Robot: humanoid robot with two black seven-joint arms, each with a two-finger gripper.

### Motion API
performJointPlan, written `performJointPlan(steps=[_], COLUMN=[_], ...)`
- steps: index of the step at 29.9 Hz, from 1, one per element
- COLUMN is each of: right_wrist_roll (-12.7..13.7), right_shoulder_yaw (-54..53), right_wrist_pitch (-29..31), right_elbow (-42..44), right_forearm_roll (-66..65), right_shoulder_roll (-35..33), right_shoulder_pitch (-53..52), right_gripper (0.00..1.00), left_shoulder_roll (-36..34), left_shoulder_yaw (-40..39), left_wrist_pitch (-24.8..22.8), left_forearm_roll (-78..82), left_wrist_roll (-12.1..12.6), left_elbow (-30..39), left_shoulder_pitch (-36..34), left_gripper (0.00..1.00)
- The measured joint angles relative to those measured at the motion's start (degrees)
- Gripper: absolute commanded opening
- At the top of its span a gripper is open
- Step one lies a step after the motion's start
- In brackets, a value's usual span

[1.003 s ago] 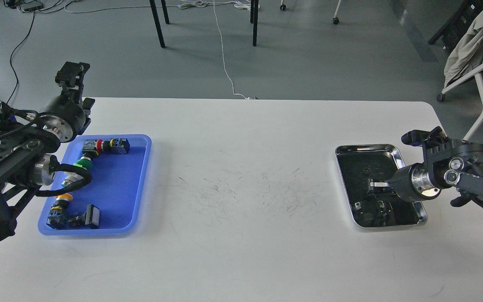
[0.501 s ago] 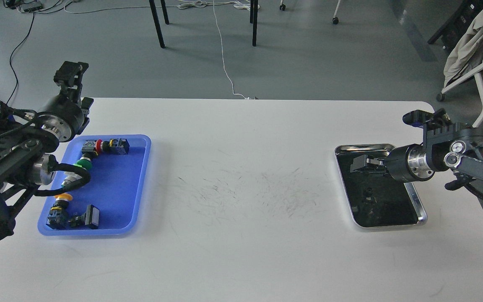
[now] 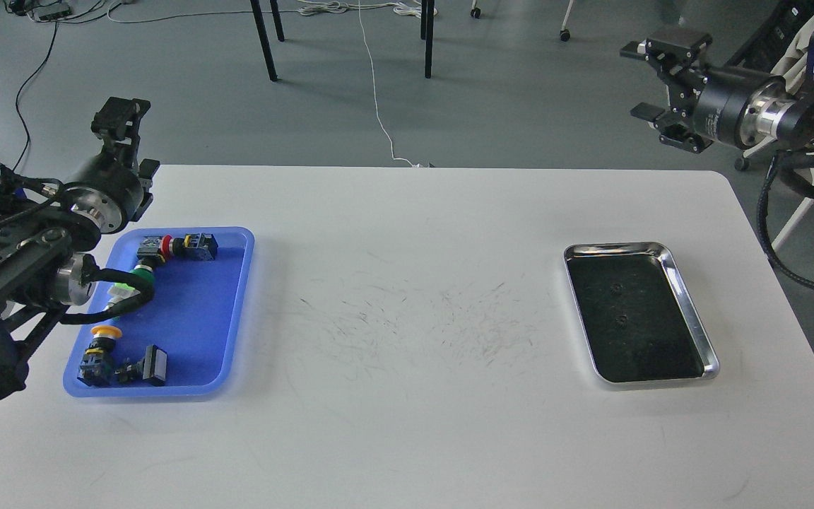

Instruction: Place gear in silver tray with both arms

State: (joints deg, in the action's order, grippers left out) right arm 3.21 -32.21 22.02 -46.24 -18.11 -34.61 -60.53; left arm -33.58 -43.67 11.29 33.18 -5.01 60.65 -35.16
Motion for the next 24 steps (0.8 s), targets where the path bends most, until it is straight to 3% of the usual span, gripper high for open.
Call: performJointPlan(steps=[10,17,20,24], right_wrist_roll=[-0.85,-1.17,-1.27,-1.28], right_shoulder_yaw=[-14.79,-21.56,-21.87,-21.87], right_wrist_pitch=[3.15,5.95,5.97,5.99], right_elbow=[3.35,3.44,3.35,3.11], right_forearm_roll=[34.62,37.19,37.19,37.19], right_shoulder_roll=[3.36,7.36,8.25,9.62], right_shoulder_pitch=[16.37,26.22,26.72,26.77], right_gripper=[0.97,0.99,0.99,0.99], left_shoulder_roll=[6.92,11.61,12.05,12.11], left_shoulder_yaw=[-2.93,-5.73,-5.90,-5.92], left_wrist_pitch=[-0.40,-3.72,-4.80,-5.00], left_forearm_roll=[-4.34,-10.80,-13.80,-15.43], left_wrist_roll=[-0.49,-2.78,-4.54,-5.13], left_elbow=[-4.09,-12.01,-12.94,-13.09], left_shoulder_pitch=[-1.95,-1.99,-2.05,-2.21], left_gripper=[0.98,0.98,0.98,0.98])
